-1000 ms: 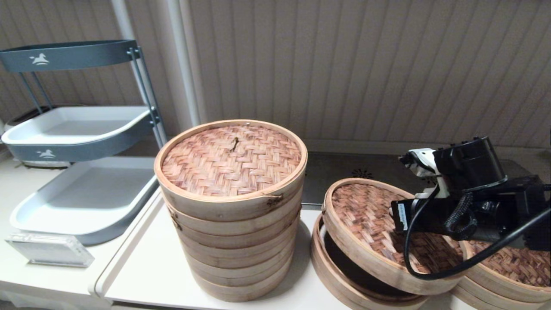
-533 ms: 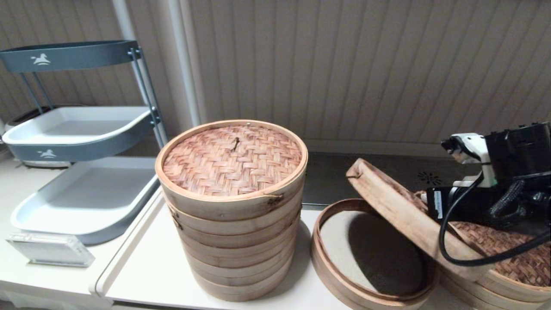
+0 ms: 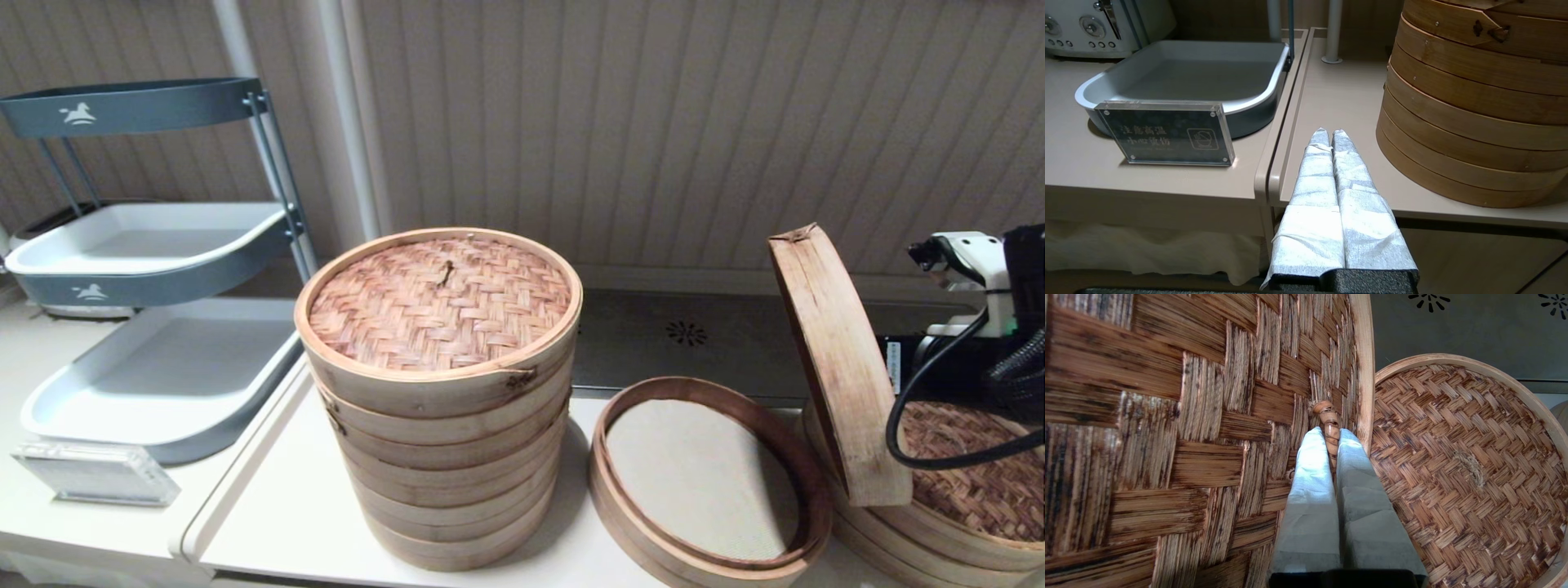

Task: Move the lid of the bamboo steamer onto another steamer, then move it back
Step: Put the steamer

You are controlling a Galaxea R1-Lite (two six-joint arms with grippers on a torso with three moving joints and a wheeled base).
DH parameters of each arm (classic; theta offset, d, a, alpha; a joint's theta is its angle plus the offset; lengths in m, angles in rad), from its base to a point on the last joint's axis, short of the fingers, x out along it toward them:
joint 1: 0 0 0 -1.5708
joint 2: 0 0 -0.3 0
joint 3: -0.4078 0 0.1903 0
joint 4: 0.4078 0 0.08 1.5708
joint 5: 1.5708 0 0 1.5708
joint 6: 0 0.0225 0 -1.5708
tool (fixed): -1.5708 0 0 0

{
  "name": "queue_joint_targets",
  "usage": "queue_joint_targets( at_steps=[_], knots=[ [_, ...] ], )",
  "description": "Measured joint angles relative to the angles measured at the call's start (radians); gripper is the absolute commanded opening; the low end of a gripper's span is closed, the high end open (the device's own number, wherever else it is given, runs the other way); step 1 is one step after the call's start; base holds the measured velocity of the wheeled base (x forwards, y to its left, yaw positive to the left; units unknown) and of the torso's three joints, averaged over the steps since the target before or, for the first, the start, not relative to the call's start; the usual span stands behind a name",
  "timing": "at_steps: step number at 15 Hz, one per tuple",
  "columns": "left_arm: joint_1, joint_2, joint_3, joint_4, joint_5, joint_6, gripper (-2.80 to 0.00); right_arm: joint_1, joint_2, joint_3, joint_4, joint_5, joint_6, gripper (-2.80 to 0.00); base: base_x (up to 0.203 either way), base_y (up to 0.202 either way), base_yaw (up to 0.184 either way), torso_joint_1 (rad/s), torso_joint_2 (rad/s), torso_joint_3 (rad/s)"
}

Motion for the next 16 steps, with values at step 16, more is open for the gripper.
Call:
queue_joint_targets(
  at_steps=[16],
  knots=[
    [0.000, 0.000, 0.000, 0.000, 0.000, 0.000, -2.80, 0.108, 0.019, -0.079, 0.002, -0.003, 0.016, -2.80, 0.000, 0.000, 0.000, 0.000, 0.00, 0.000]
  ],
)
